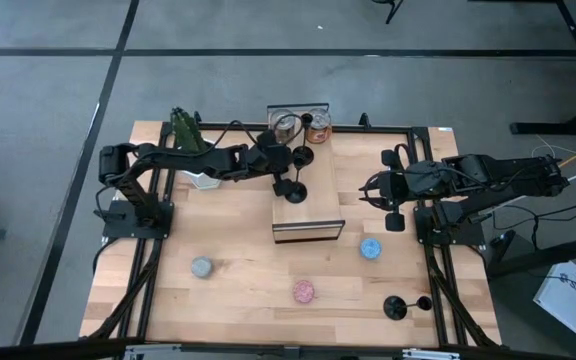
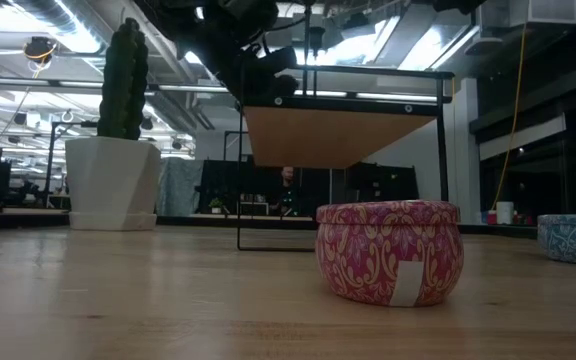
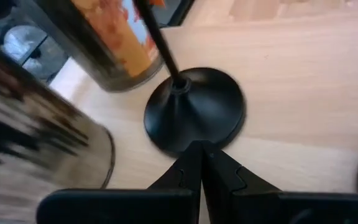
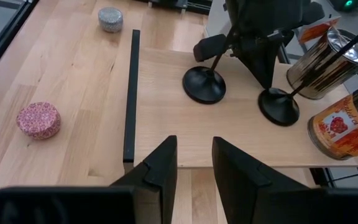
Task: Pick & Place candle stick holders
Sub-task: Adjust the candle holders on the shelf
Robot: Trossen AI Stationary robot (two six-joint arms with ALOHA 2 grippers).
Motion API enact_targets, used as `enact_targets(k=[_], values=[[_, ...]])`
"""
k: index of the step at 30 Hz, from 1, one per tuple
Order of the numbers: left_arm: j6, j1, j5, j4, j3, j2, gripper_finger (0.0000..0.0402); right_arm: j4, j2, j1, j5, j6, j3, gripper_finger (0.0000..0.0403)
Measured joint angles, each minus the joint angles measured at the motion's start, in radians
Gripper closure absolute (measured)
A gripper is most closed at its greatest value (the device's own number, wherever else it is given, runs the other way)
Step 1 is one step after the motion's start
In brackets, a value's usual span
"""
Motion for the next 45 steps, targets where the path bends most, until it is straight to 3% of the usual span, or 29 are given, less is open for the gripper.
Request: enact_targets(k=[11, 18, 26, 34, 40, 45], values=[[-0.002, -0.002, 0.052, 0.082, 0.0, 0.048, 0.04, 0.0, 0.0, 0.0, 0.0, 0.0, 0.0, 0.03], [0.008, -0.036, 0.047, 0.057, -0.002, -0.036, 0.04, 0.0, 0.0, 0.0, 0.0, 0.0, 0.0, 0.03], [0.027, -0.105, -0.047, 0.016, -0.002, -0.153, 0.0392, 0.0, 0.0, 0.0, 0.0, 0.0, 0.0, 0.03], [0.052, -0.163, -0.036, -0.073, -0.001, -0.222, 0.0338, 0.0, 0.0, 0.0, 0.0, 0.0, 0.0, 0.03], [0.021, -0.177, 0.153, -0.022, 0.0, -0.211, 0.0293, 0.0, 0.0, 0.0, 0.0, 0.0, 0.0, 0.03], [-0.019, -0.172, 0.164, 0.013, 0.0, -0.175, 0.027, 0.0, 0.0, 0.0, 0.0, 0.0, 0.0, 0.03]])
